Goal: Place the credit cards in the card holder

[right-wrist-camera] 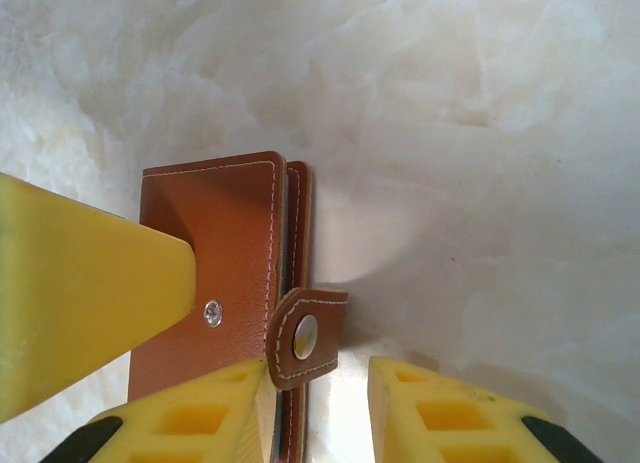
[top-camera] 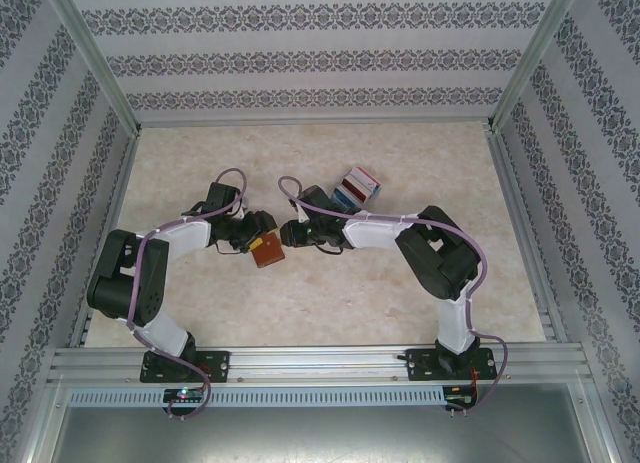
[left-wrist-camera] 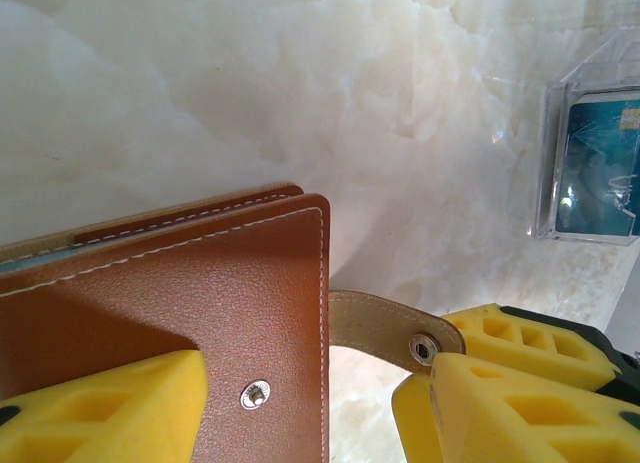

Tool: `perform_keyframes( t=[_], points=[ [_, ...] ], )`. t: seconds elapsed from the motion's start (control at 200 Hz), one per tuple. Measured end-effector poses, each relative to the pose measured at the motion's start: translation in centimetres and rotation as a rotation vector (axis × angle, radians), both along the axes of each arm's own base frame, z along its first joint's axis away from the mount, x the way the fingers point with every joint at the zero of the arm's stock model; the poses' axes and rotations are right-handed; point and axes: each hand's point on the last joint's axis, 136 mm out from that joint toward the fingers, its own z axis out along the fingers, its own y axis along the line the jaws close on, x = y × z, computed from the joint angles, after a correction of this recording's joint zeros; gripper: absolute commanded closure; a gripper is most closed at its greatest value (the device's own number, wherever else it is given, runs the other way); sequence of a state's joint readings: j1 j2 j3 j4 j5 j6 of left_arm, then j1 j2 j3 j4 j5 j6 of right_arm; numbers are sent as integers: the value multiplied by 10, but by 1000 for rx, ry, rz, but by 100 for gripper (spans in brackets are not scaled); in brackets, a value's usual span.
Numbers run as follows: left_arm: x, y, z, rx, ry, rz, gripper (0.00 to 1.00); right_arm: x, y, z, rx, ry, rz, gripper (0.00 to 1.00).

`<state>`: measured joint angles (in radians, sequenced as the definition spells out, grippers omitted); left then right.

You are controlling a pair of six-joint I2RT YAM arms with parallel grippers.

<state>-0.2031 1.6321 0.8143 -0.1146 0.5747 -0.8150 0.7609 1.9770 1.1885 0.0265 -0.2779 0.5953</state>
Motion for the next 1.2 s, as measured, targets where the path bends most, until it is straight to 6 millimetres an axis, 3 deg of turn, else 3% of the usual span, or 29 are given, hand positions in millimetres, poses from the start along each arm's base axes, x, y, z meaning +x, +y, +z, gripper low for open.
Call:
perform_keyframes(
  t=[0.425, 0.52, 0.6, 0.684, 0.759, 0.849, 1.079, 1.204],
  points=[
    [1, 0, 0, 5, 9, -1, 38, 5, 3, 9, -12, -29, 21, 67],
    [1, 0, -1, 5, 12, -1, 38, 6, 3, 10, -17, -34, 22, 82],
    [1, 0, -1, 6, 11, 0, 38, 10, 2, 12, -20, -45, 18, 85],
    [1, 0, -1, 6, 12, 0, 39, 12, 3, 14, -16, -49, 16, 84],
    [1, 0, -1, 6, 12, 0, 39, 12, 2, 14, -19, -50, 19, 75],
    [1, 0, -1, 6, 12, 0, 39, 11, 2, 14, -20, -49, 19, 74],
    [1, 0, 0, 7, 16, 0, 39, 12, 1, 13, -27, -57, 25, 94],
    [1, 0, 0, 7, 18, 0, 37, 12, 1, 14, -30, -60, 25, 100]
  ],
)
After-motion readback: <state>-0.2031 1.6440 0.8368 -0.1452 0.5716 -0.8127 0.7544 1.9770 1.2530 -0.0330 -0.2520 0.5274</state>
